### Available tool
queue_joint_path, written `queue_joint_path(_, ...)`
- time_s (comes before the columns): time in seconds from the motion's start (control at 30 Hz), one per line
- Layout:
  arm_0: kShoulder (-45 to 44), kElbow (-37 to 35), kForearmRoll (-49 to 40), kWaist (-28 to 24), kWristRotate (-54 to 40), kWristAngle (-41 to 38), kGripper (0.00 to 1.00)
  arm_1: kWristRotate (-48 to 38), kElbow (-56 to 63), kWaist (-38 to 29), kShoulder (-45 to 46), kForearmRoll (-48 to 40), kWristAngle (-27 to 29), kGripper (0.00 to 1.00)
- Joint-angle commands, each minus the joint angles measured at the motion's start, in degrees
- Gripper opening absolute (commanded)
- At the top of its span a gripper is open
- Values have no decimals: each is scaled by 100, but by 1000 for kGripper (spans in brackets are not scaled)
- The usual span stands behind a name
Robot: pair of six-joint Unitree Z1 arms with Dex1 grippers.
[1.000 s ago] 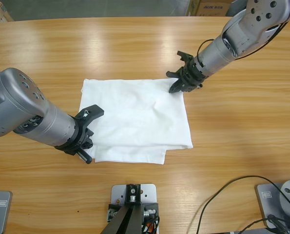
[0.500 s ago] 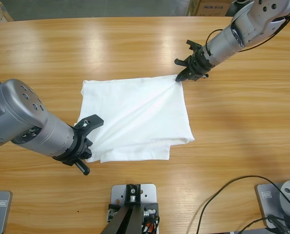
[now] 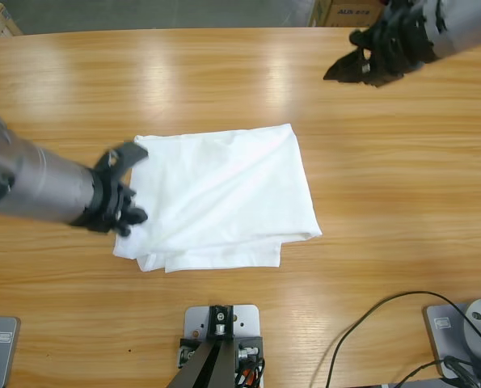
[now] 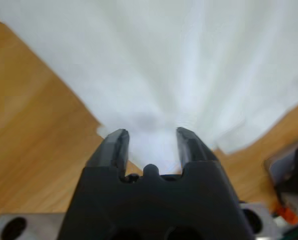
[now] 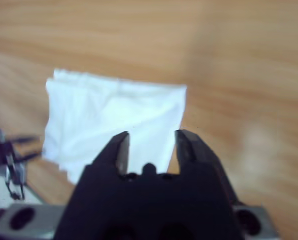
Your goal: Fold clothes
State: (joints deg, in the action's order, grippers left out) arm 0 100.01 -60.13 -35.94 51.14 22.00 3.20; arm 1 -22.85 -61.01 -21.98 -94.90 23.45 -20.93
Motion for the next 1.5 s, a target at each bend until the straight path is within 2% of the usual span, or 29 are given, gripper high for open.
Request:
queue_joint_path(0.03, 1050, -798, -2, -1296, -198, -429, 206, -376, 1151, -967, 297, -113, 327, 0)
queue_joint_path(0.07, 1187, -955, -38, -1431, -207, -459, 38, -378, 1190, -975, 306, -130, 300, 0)
queue_joint_path(0.1, 1308, -1099, -85, -1521, -242, -460, 0, -378, 1216, -975, 306, -169, 242, 0)
queue_joint_path(0.27, 1650, -1672, -493, -1579, -442, -445, 0, -378, 1207, -980, 156, -368, 38, 0)
queue_joint_path(0.5, 1841, -1574, -598, -1563, -451, -457, 0, -415, 1263, -1045, -266, -577, -67, 0)
queue_joint_path(0.6, 1882, -1582, -590, -1563, -433, -469, 0, -511, 1457, -1080, -158, -617, -120, 0)
queue_joint_path(0.97, 2040, -1656, -549, -1586, -349, -467, 0, -1017, 2536, -1221, -413, -1691, -132, 0)
queue_joint_path(1.17, 2061, -1651, -572, -1609, -363, -469, 0, -1281, 2965, -1266, -102, -1895, -116, 0)
queue_joint_path(1.5, 1980, -1651, -619, -1614, -275, -467, 0, -1782, 2946, -1964, 627, -1936, -90, 0)
